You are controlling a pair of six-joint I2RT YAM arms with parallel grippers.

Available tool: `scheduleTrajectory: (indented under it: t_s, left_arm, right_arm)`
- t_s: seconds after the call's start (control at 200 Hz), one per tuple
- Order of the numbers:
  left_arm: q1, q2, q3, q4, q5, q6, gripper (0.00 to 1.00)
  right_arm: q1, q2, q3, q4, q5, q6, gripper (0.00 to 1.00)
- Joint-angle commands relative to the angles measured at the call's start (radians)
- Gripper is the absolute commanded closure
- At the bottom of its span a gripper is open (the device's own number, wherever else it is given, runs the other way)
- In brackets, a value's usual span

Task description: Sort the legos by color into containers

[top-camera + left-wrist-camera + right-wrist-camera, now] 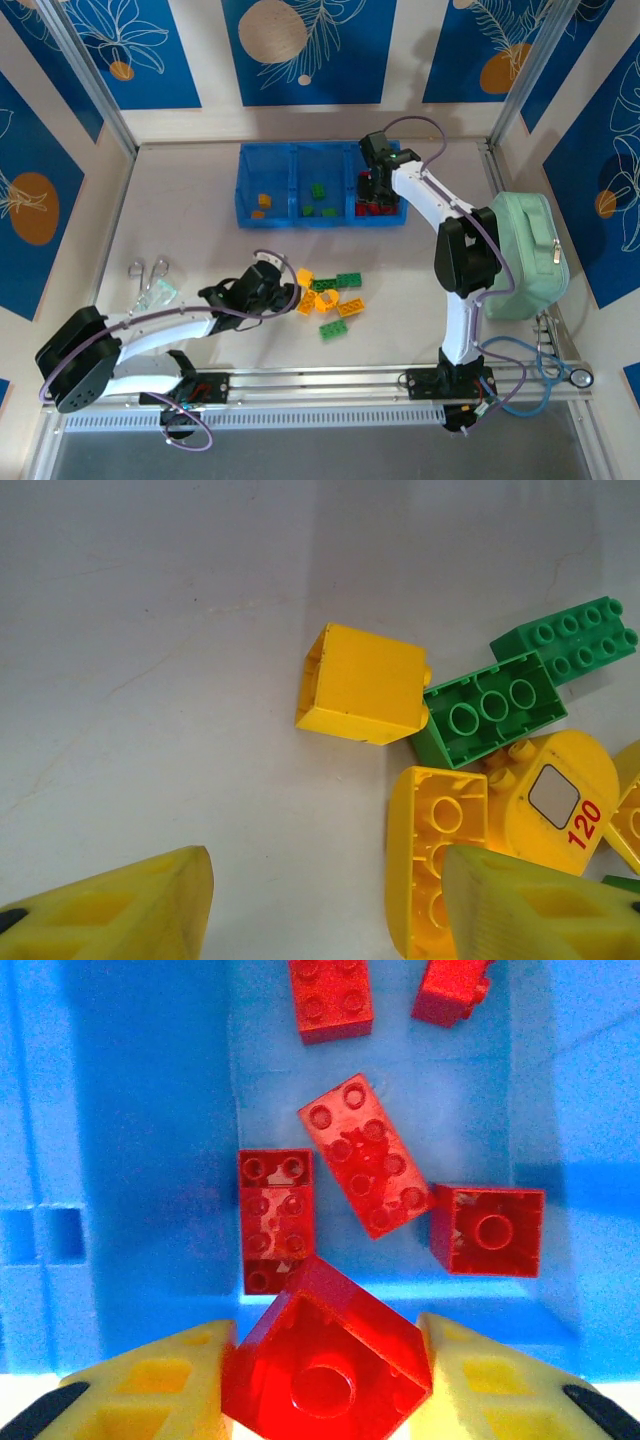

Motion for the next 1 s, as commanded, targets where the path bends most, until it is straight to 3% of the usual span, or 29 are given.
scheduleTrajectory:
  t_s: [0.0,0.235,0.295,0.365,0.505,0.71,0.765,0.866,0.996]
  left_arm:
    - [-0.014,0.015,0.032,0.008,0.01,0.024,0.38]
    - [-0.027,0.043,0.064,-0.011,0.014,0.033,0.38]
    - [-0.031,0.045,0.068,-0.014,0.016,0.036,0.38]
    - [-0.032,0.044,0.067,-0.017,0.018,0.035,0.38]
    - [-0.034,0.051,0.067,-0.017,0.024,0.037,0.38]
    - [-0.036,0.049,0.073,-0.019,0.021,0.039,0.38]
    - [-0.036,0.048,0.071,-0.018,0.021,0.038,0.38]
    - [-0.035,0.048,0.071,-0.019,0.021,0.036,0.38]
    - [-0.037,0.045,0.071,-0.02,0.021,0.036,0.38]
  right_arm:
    - [-0.021,-0.049,-0.014,0.027,-0.014,-0.014,0.6]
    - [-0.047,0.068,0.117,-0.051,-0.011,-0.036,0.56]
    - [-0.05,0.081,0.128,-0.059,-0.01,-0.032,0.49]
    - [-0.049,0.082,0.127,-0.057,-0.011,-0.028,0.3]
    - [-0.044,0.079,0.113,-0.052,0.002,-0.024,0.24]
    - [-0.039,0.074,0.065,-0.028,-0.009,-0.031,0.29]
    - [-0.035,0.075,0.05,-0.02,-0.009,-0.032,0.35]
    - [-0.034,0.076,0.021,-0.003,-0.01,-0.03,0.53]
    - [-0.029,0.08,-0.008,0.017,-0.023,-0.033,0.63]
